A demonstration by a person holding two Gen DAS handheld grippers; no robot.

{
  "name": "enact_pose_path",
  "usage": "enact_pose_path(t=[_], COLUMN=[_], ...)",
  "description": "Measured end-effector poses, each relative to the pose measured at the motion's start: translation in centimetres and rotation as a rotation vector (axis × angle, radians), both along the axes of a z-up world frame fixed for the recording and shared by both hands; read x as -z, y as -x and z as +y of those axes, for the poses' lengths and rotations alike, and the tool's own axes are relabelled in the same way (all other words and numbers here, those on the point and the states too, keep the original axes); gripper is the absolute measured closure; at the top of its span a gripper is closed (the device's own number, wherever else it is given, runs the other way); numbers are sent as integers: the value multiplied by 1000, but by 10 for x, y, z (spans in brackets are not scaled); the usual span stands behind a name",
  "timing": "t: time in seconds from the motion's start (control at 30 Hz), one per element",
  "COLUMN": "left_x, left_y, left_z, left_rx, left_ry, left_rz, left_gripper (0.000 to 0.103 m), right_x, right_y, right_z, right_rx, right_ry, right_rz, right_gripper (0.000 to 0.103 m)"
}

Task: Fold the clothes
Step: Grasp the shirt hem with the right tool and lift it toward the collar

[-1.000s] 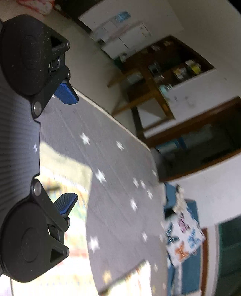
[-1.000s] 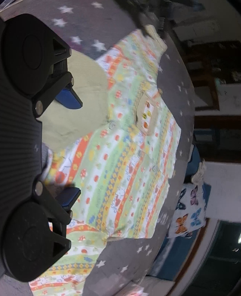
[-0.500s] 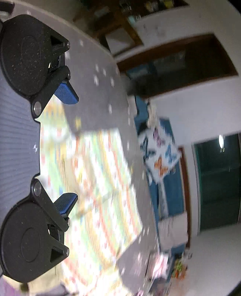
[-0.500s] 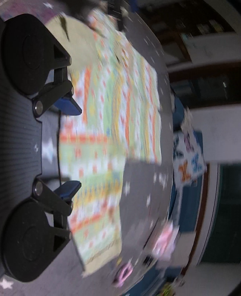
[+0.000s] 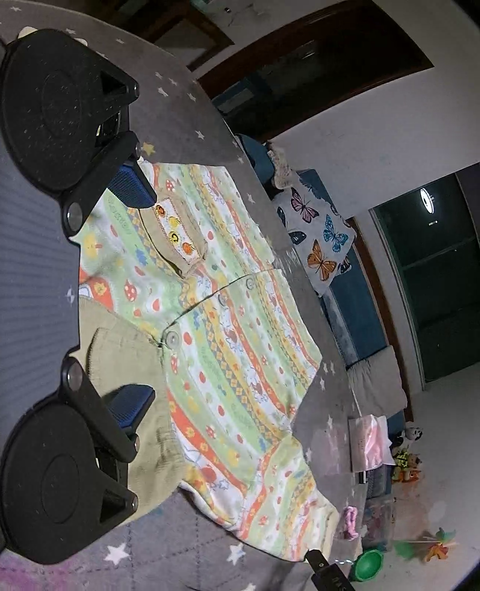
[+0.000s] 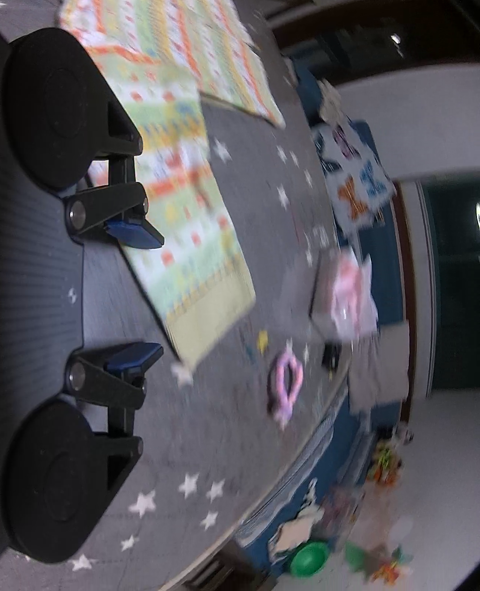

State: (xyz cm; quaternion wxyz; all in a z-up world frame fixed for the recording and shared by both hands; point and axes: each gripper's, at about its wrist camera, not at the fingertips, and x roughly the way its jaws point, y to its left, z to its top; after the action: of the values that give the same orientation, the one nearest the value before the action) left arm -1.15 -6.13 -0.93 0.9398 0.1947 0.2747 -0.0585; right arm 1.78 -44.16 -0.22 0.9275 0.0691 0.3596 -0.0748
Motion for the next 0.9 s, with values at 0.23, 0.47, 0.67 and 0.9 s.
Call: enact_pose_path(t=[0.23, 0.47, 0.67, 0.9], left_x=[-14, -13, -11, -6], left_y=[-3, -8, -12, -14], left_z=[-3, -5, -11, -10], left_rx=[5, 4, 8, 3], left_ry=[42, 53, 63, 72], left_rz=[-10, 10, 26, 43], left_gripper=[0, 0, 0, 0], right_x=[6, 7, -1, -56], right_y=[-14, -20, -14, 6], right_z=[-16, -10, -9, 17], right_rx=[57, 51, 47, -87], right_ry=[-9, 23, -36, -183], right_rz=[-4, -15, -40, -146], right_gripper=[46, 78, 96, 96])
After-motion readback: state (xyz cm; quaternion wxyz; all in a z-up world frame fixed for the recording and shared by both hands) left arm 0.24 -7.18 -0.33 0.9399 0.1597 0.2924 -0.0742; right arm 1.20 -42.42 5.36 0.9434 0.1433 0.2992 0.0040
